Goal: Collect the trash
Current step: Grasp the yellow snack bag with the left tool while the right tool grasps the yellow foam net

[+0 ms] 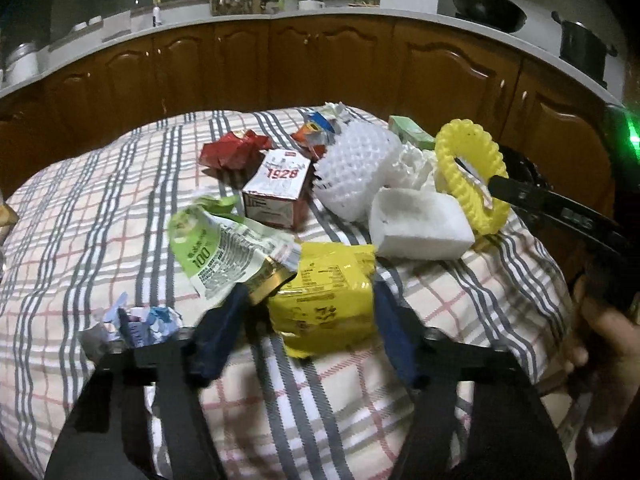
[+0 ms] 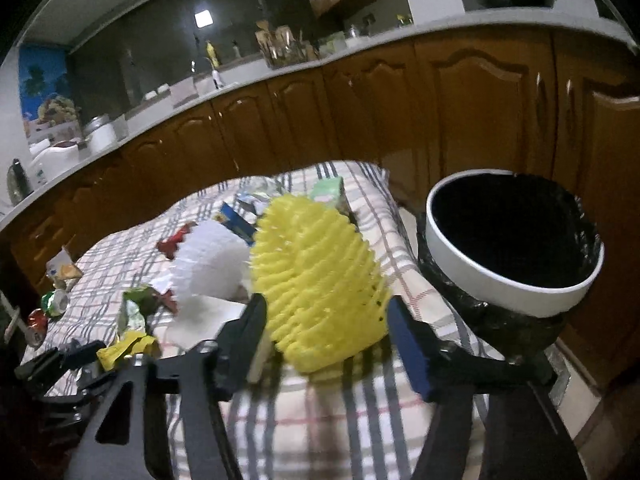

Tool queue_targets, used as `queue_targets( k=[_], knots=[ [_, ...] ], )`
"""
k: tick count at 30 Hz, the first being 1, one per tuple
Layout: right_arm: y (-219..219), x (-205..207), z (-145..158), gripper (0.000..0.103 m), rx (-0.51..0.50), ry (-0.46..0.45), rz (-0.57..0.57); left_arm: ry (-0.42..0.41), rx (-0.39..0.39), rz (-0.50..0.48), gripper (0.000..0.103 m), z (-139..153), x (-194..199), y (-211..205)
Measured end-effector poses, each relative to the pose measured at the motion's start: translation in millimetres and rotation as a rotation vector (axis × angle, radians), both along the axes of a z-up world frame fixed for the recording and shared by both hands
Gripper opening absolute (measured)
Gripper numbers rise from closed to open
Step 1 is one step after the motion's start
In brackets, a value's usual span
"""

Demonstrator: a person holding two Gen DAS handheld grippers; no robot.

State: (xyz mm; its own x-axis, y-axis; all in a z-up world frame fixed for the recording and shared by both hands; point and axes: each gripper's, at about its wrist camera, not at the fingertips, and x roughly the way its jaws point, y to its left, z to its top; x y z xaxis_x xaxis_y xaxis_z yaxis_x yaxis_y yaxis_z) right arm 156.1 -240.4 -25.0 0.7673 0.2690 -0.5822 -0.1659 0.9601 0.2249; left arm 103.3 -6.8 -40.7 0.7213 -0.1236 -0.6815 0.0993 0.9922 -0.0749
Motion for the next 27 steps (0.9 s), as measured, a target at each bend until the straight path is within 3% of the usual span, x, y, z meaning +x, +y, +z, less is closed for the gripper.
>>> queue_targets(
  k=[2, 4, 16, 27],
  knots=[
    [-4.2, 5.3, -5.2, 0.022, 0.021, 0.024, 0.003, 0.006, -0.016, -0.016, 0.043, -0.2, 0.3, 1.1],
    [-7.1, 2.7, -4.5, 0.013, 0.036, 0.015, -0.001, 0.003, -0.025, -0.029, 0.041, 0.5, -1.0, 1.1],
    [-24.6, -22.9, 31.9, 0.010, 0.089, -0.091, 0.001, -0.085, -0.086, -0.105, 0.038, 43.9, -6.3, -9.0],
    [-64.7, -23.3, 46.9, 0.011, 0.107, -0.105, -0.078, -0.115, -0.095, -0.208, 0.038, 74.6, 29.1, -53.6]
  ],
)
